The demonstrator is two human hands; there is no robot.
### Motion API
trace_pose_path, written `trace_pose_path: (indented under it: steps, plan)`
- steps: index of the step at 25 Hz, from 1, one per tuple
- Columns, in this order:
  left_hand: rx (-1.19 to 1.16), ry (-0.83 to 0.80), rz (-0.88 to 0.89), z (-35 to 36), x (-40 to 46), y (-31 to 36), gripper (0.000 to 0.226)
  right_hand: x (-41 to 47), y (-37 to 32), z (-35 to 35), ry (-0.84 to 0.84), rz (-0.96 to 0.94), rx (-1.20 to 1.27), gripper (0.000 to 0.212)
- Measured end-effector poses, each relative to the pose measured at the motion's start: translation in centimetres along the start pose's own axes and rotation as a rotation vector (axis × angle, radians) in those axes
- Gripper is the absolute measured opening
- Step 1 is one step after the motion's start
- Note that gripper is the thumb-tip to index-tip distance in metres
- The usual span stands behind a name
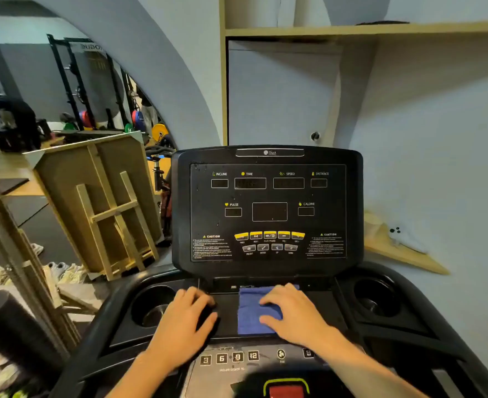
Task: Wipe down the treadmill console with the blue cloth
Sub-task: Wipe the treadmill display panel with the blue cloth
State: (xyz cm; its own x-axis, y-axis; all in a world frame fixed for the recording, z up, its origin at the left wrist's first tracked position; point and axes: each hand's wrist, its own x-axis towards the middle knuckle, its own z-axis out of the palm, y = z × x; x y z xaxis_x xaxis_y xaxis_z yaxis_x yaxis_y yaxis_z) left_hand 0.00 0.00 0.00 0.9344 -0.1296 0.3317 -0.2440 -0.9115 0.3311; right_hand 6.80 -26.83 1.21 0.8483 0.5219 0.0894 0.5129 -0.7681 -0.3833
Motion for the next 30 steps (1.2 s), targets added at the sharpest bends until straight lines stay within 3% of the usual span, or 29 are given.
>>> trace_pose_path:
  steps: [4,9,15,22,27,30]
  plan:
    - [0.021,-0.035,-0.066,1.1,-1.3,-0.5,0.045,-0.3,-0.4,1.0,-0.113,0.096,-0.069,0.064]
    - [0.005,-0.007,-0.097,1.6,-1.1,0.1,0.043,0.4,-1.1,1.2,-0.179,0.032,-0.205,0.036]
    - [-0.03,-0.044,-0.134,1.0,-0.5,0.9,0.037,1.2,-1.7,1.2,-0.202,0.035,-0.238,0.032]
    - [-0.048,-0.024,-0.148,-0.3,1.2,0.9,0.036,2.0,-1.0,-2.0,-0.04,0.161,0.053,0.016]
    - [-0.086,0.005,-0.154,-1.1,2.4,0.6,0.032,2.8,0.7,-6.8,0.037,0.252,0.401,0.024]
    - [-0.101,0.019,-0.159,-2.1,3.7,0.5,0.028,3.2,1.5,-10.6,0.19,0.282,0.57,0.023]
